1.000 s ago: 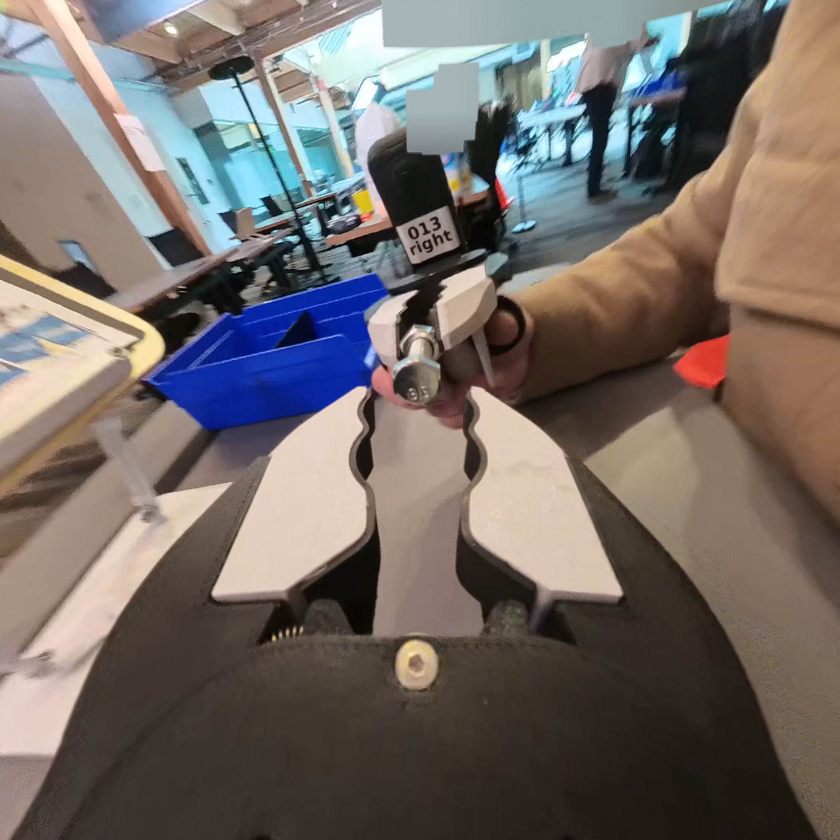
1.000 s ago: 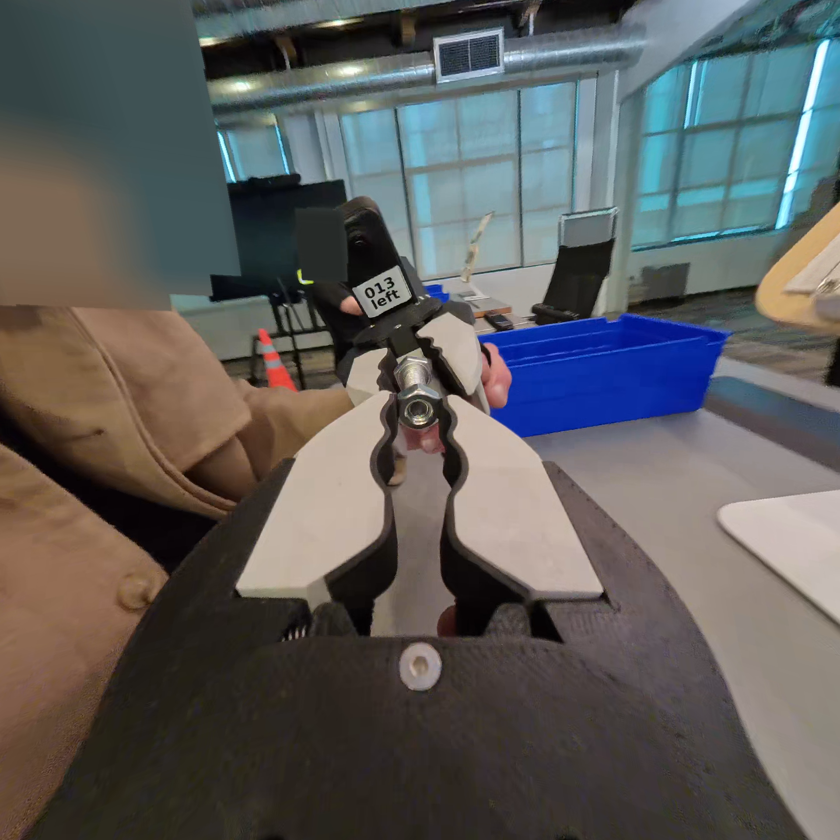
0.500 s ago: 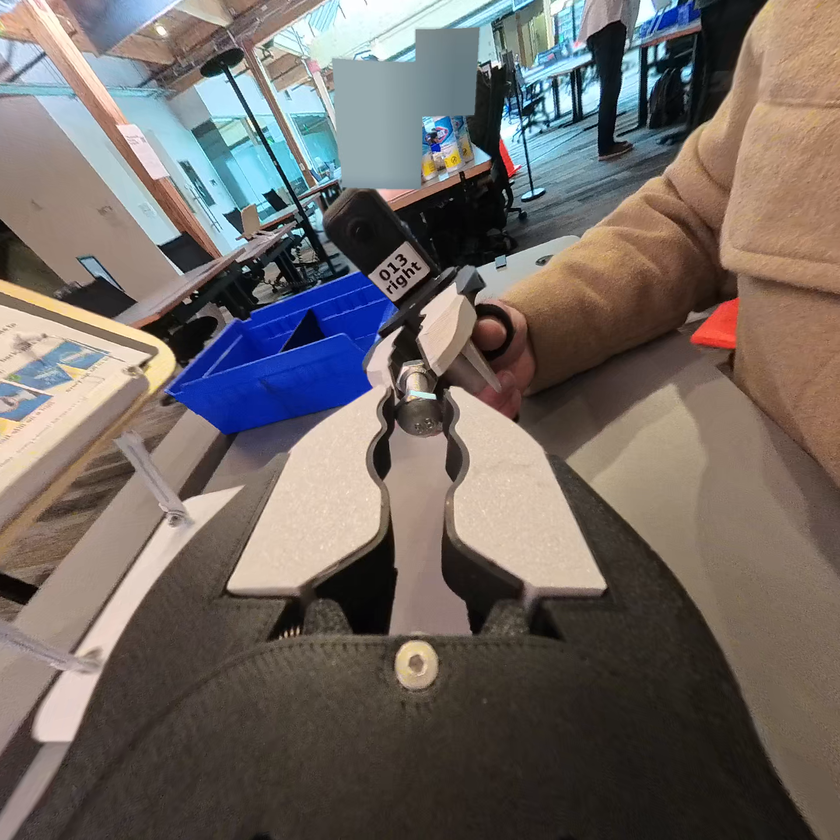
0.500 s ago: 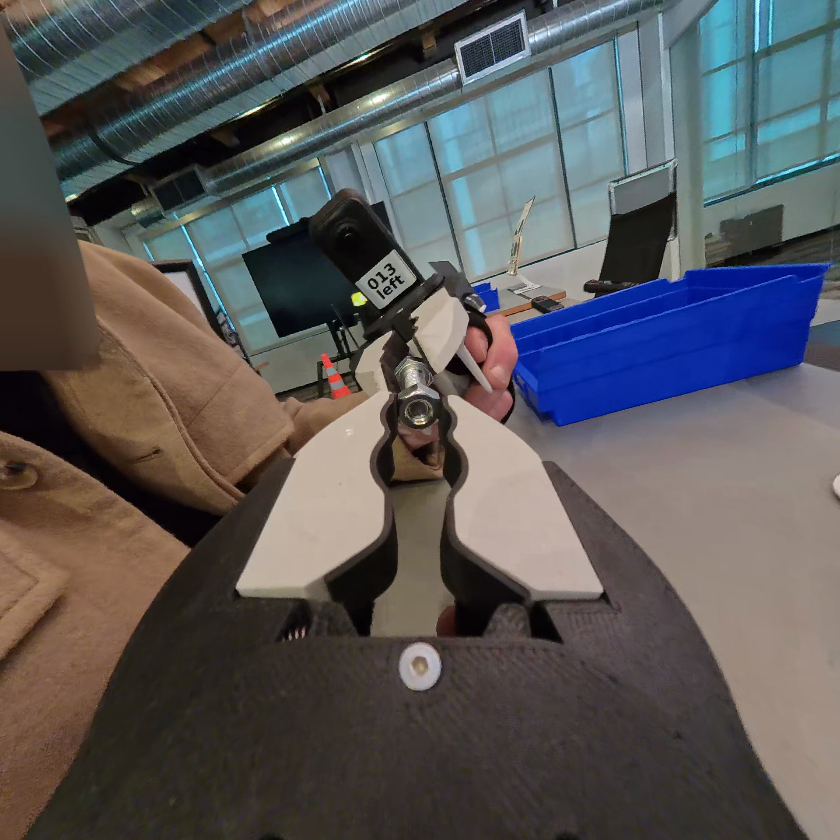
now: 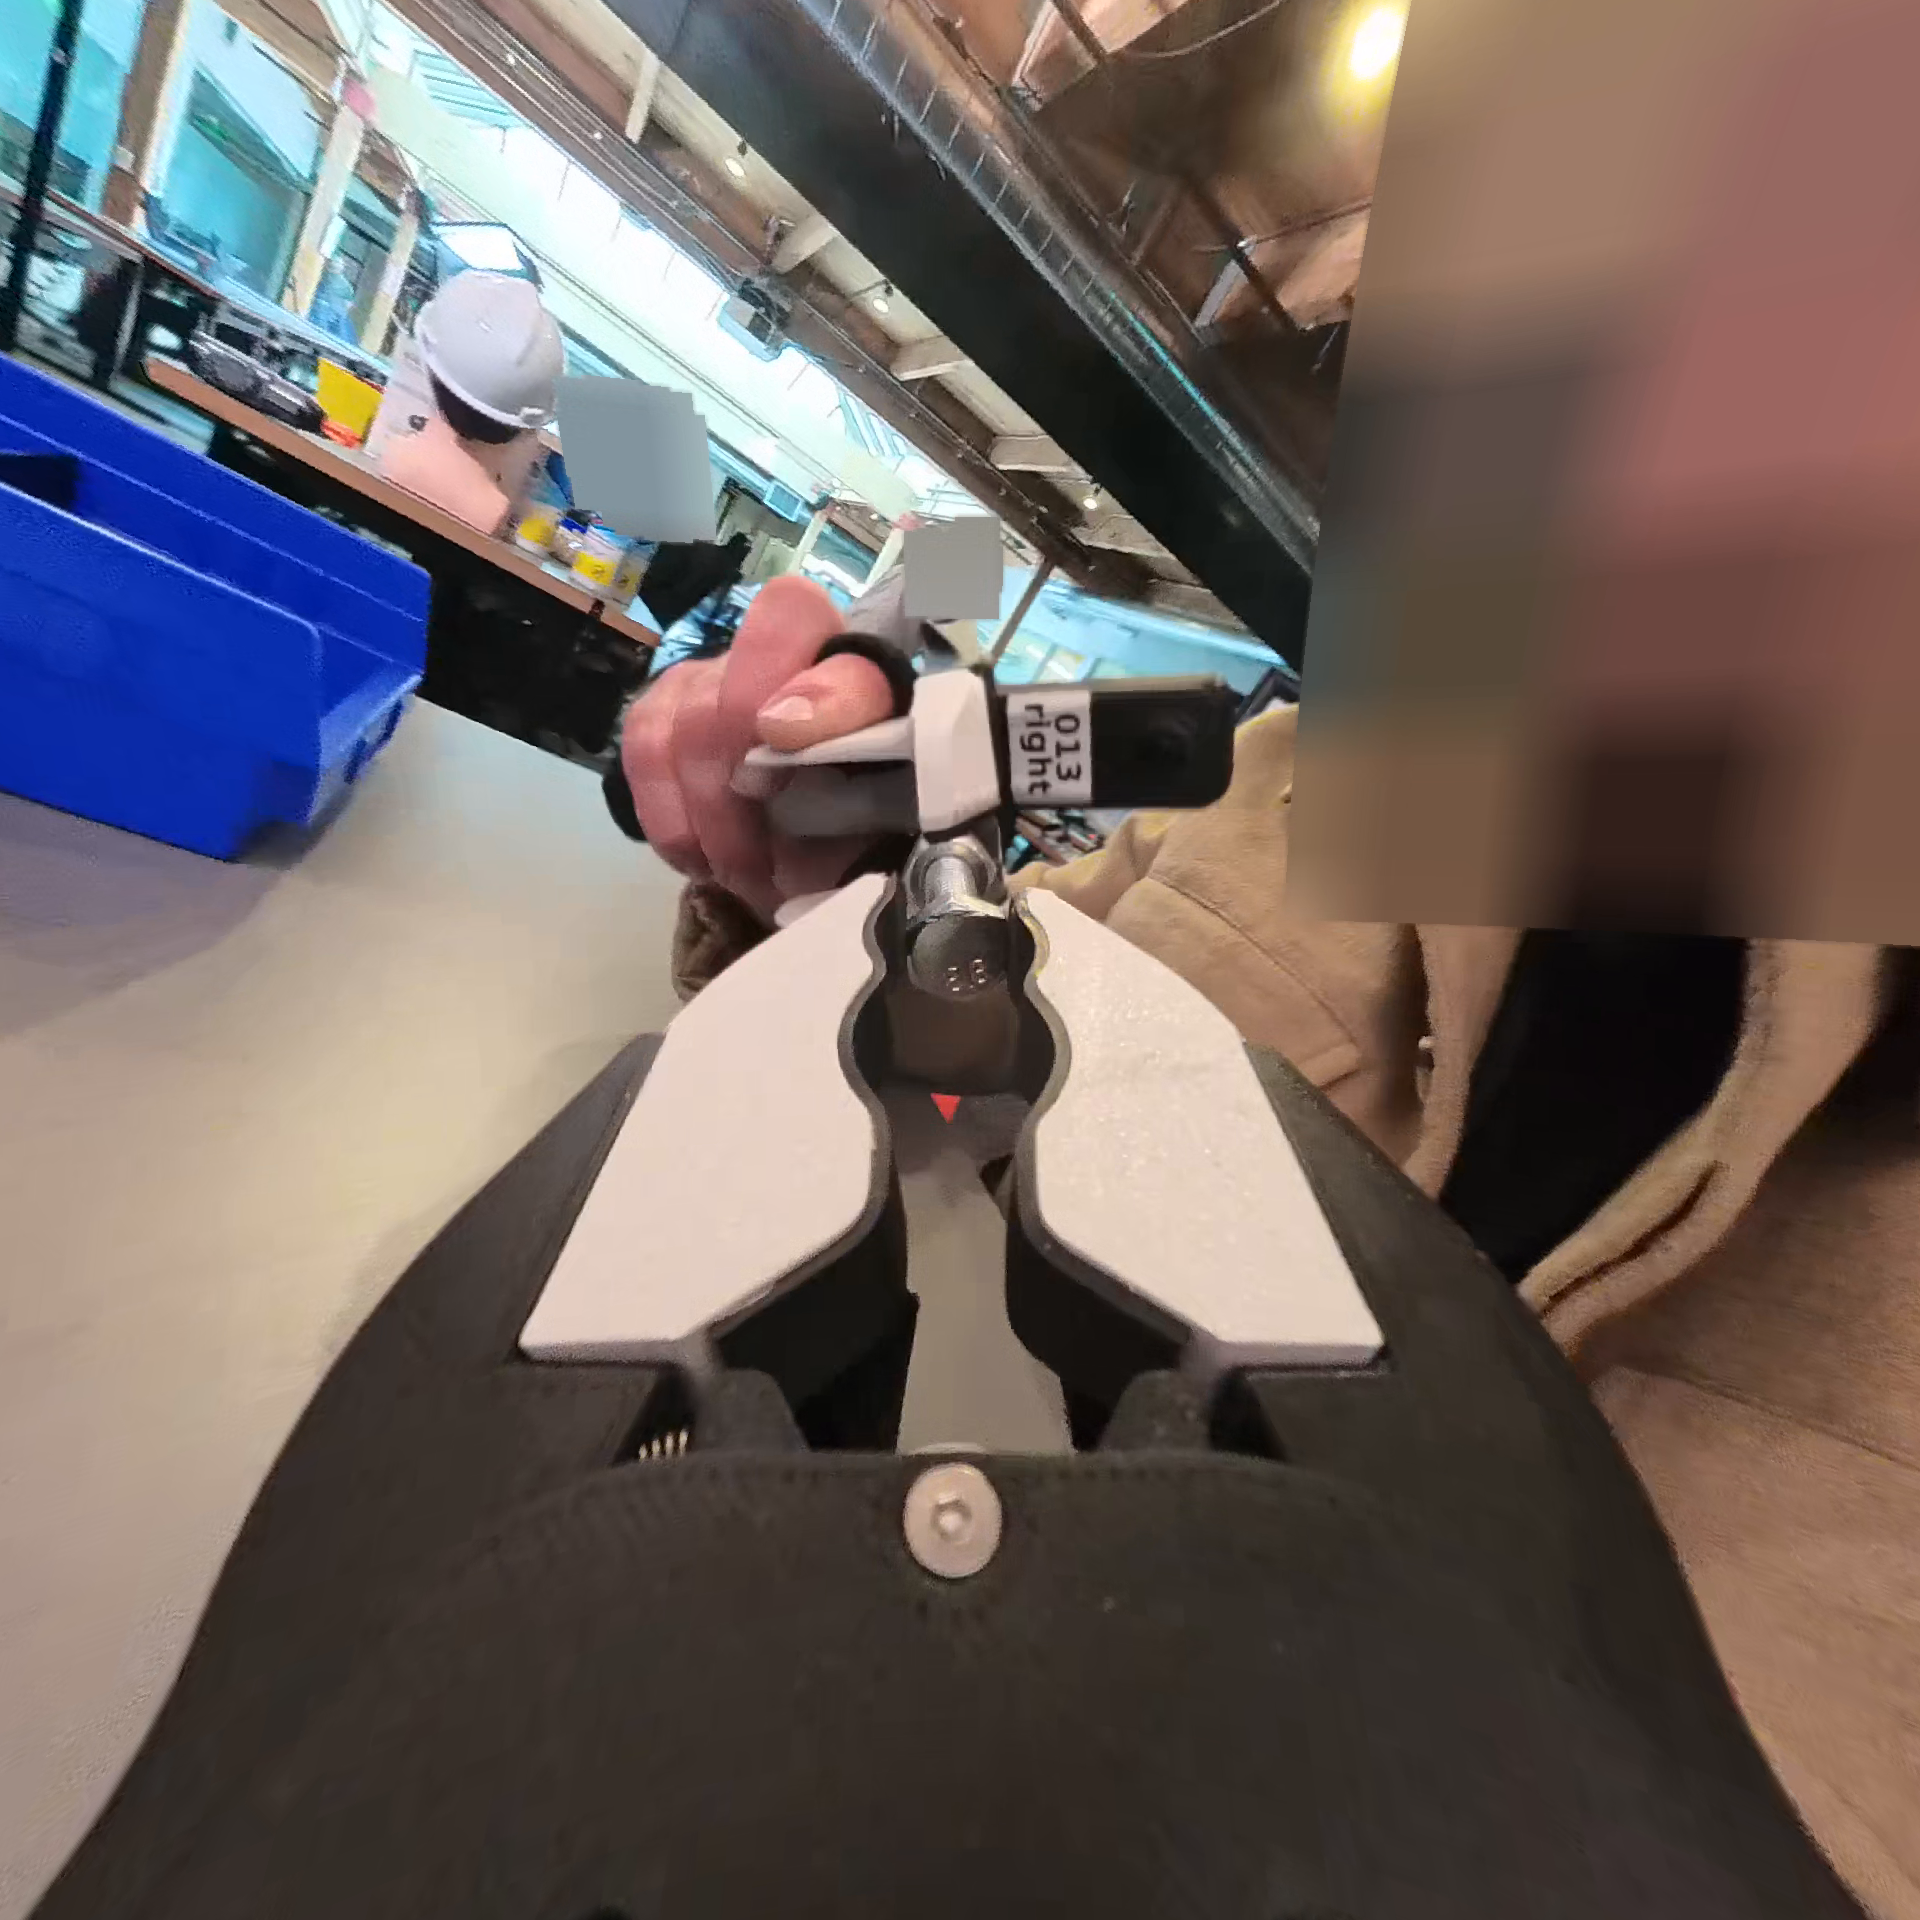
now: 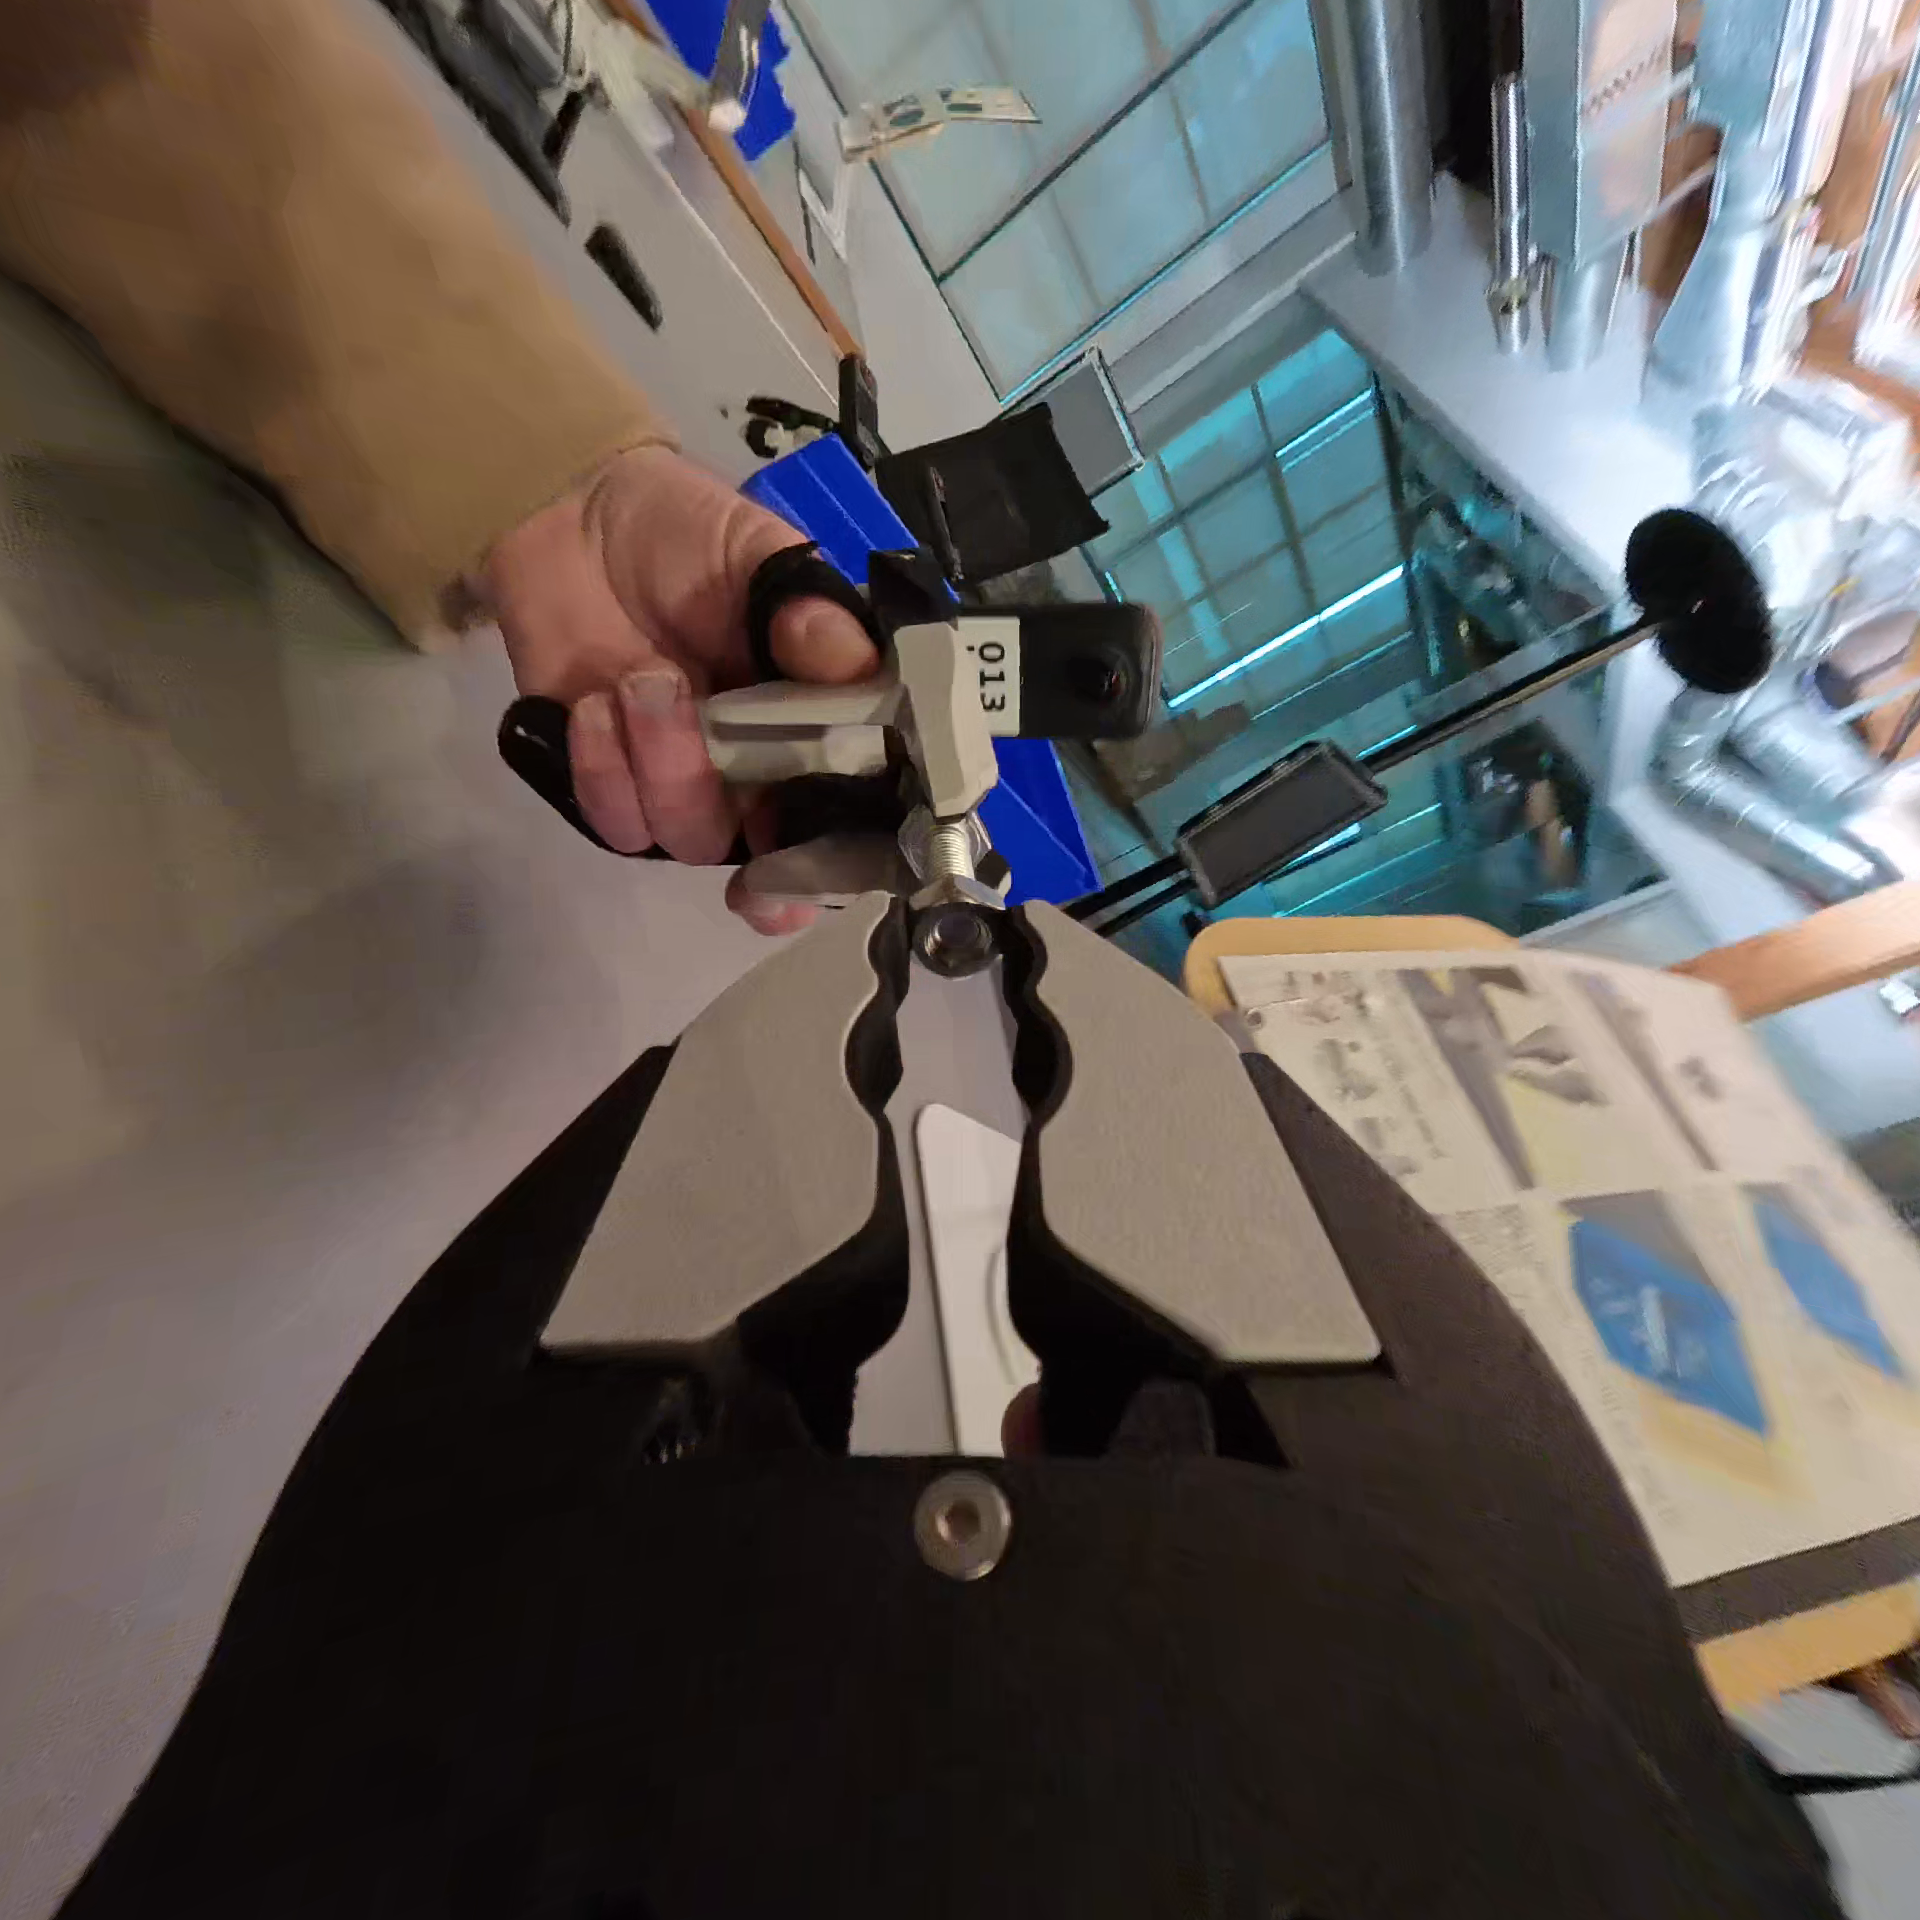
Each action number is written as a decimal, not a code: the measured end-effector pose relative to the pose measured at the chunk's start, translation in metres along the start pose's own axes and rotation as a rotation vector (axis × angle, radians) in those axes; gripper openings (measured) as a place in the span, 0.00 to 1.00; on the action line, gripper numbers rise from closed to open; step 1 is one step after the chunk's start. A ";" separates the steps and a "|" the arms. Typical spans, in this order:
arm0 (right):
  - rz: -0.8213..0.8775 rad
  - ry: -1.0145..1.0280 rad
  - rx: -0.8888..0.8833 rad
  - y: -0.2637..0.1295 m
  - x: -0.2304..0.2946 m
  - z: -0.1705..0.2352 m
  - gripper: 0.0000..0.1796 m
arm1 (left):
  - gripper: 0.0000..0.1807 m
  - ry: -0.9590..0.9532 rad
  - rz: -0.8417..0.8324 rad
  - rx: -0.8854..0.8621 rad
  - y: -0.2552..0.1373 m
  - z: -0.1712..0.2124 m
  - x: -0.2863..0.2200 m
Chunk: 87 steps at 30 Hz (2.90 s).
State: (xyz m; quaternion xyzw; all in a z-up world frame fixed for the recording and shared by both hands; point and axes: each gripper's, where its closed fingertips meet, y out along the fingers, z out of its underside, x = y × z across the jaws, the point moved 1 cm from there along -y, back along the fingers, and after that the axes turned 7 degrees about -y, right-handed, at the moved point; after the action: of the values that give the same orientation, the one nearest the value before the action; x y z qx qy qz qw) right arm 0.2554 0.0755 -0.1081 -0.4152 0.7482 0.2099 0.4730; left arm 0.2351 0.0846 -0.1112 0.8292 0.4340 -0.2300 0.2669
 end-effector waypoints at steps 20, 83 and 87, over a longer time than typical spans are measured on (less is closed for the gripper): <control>-0.092 0.782 -0.276 0.000 -0.013 0.011 0.10 | 0.25 0.453 -0.235 0.015 -0.003 -0.010 0.004; 0.005 0.201 -0.089 -0.002 -0.001 0.002 0.10 | 0.10 0.028 0.038 -0.042 -0.004 0.000 0.004; -0.016 0.388 -0.164 -0.002 -0.004 0.001 0.10 | 0.16 0.137 -0.009 -0.032 -0.003 -0.003 0.002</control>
State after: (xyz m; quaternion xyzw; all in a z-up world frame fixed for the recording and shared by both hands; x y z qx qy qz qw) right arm 0.2586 0.0772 -0.1051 -0.4907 0.8024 0.1826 0.2863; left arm 0.2347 0.0891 -0.1111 0.8366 0.4586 -0.1672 0.2486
